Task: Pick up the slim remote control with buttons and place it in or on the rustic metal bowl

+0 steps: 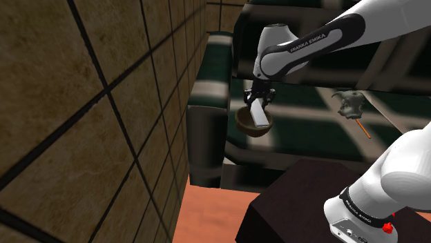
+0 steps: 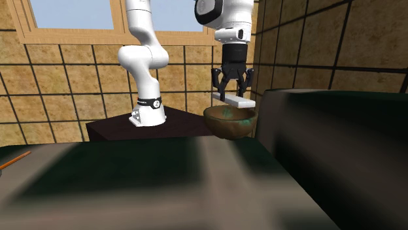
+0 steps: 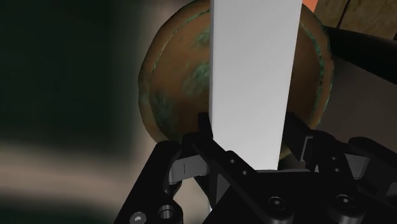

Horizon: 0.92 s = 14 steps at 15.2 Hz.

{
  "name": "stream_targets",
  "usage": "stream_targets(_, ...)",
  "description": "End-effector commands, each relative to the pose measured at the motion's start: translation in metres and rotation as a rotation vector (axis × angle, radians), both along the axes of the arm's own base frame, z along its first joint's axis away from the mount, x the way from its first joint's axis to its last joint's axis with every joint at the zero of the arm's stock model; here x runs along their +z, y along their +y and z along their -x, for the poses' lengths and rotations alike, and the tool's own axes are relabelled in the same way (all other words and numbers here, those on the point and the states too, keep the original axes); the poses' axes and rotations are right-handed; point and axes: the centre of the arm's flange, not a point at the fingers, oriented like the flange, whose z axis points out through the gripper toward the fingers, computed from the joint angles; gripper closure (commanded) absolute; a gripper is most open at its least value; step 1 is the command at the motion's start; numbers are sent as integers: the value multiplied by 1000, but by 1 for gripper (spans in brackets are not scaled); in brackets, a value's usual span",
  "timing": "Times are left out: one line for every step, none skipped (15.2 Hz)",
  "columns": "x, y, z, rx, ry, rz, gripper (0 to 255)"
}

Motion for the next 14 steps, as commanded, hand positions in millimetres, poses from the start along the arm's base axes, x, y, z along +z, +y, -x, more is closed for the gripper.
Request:
stream_targets(-11, 0, 1, 0, -1, 0, 255)
stream_targets(-16, 0, 1, 0, -1, 0, 255)
stream_targets(-22, 0, 1, 0, -1, 0, 255)
stream_targets(-27, 0, 1, 0, -1, 0, 255)
stream_targets(-32, 0, 1, 0, -1, 0, 255)
stream_targets(-34, -1, 1, 0, -1, 0, 255)
stream_targets(-34, 0, 1, 0, -1, 0, 255)
stream_targets(-34, 0, 1, 0, -1, 0, 255)
stream_targets(-34, 0, 1, 0, -1, 0, 255)
stream_targets(-34, 0, 1, 0, -1, 0, 255)
stream_targets(-34, 0, 1, 0, -1, 0, 255)
stream_targets(-34, 0, 1, 0, -1, 0, 255)
stream_targets(-34, 0, 1, 0, -1, 0, 255)
stream_targets(-34, 0, 1, 0, -1, 0, 0)
